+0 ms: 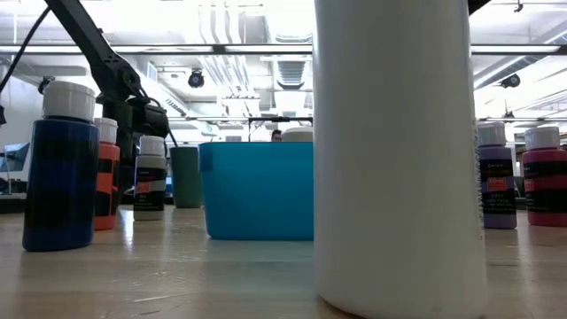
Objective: Pick & Place Paint Supplies
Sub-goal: Put the yellow paint brush into the green cup
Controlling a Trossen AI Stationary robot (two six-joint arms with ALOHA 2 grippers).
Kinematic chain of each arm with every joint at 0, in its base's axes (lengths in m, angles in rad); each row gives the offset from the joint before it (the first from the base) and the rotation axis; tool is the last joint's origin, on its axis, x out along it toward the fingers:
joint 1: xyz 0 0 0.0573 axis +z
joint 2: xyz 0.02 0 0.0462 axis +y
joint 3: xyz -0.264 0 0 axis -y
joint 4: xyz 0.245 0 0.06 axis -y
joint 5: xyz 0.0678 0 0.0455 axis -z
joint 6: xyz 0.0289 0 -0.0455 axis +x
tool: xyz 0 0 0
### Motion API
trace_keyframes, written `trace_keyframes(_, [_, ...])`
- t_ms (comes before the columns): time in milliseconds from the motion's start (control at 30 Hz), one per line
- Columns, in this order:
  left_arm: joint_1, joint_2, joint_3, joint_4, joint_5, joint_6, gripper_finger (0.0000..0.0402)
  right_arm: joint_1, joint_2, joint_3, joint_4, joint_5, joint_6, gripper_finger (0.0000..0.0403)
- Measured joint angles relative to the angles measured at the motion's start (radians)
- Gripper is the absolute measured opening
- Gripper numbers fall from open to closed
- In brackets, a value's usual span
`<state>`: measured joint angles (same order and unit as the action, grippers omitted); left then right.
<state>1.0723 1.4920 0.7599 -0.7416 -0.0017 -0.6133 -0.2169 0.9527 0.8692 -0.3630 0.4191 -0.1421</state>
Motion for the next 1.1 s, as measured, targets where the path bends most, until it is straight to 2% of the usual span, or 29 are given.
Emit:
trace_keyframes(167, [-0.002,-0.066,-0.005,-0.018,0.046,0.027,0.0002,0.0,0.0,0.0,0.0,0.0,-0.014,0.0052])
trace_keyframes(333, [-0.002,-0.167,-0.006,-0.042,0.046,0.042,0.0001,0.0,0.0,0.0,0.0,0.0,-0.019,0.0043])
trace_keyframes(733, [-0.003,-0.514,0.015,-0.016,0.061,0.144,0.0001,0.0,0.0,0.0,0.001,0.0,-0.024,0.0074])
trace_keyframes(933, [-0.004,-0.669,0.036,0.203,0.185,0.153,0.0,0.0,0.0,0.0,0.008,0.0,-0.026,0.0091])
trace_keyframes(1100, [-0.011,-0.731,0.073,0.389,0.245,0.161,0.0,0.0,0.0,0.0,0.016,0.0,-0.018,0.01])
